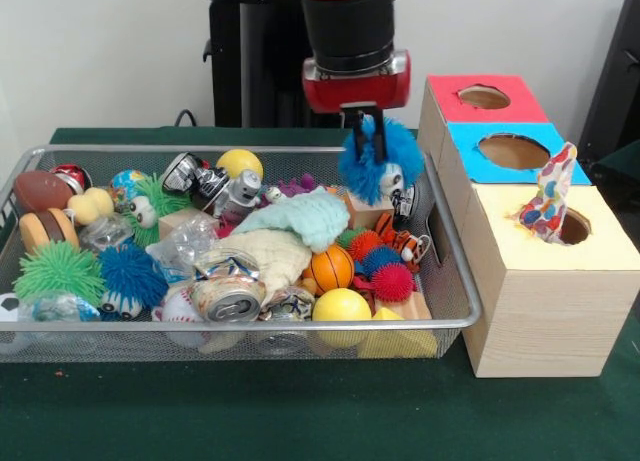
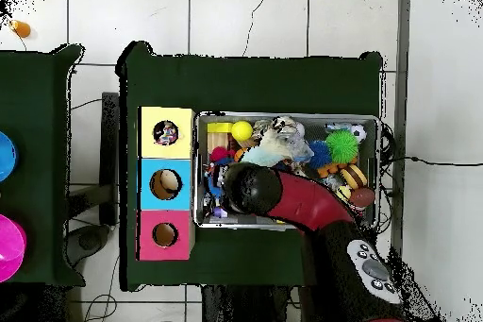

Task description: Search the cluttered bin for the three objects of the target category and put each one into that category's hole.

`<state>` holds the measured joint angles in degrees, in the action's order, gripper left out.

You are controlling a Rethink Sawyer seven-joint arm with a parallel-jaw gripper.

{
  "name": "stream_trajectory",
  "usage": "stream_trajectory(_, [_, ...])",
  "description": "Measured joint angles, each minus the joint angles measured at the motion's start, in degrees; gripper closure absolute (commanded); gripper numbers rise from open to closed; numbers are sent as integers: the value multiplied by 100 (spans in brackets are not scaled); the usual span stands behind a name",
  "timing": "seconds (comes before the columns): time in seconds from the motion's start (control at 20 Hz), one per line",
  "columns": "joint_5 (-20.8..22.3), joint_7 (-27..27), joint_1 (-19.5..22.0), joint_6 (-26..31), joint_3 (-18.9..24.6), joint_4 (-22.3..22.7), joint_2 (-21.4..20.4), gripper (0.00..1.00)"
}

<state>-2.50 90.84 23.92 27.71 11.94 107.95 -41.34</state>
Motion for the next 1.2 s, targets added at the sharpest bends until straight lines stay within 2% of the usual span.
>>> stream_trajectory(0.3, [7,0,-92,-2,-30,1,164,100])
stream_trajectory(0.35, [9,0,-92,-2,-40,1,193,0])
stream_trajectory(0.8, [626,0,22,-253,-213,-1,466,0])
stream_trajectory(1.0, [1021,0,194,-433,-274,-6,585,0])
stream_trajectory(1.2, [1478,0,171,-542,-475,-103,674,0])
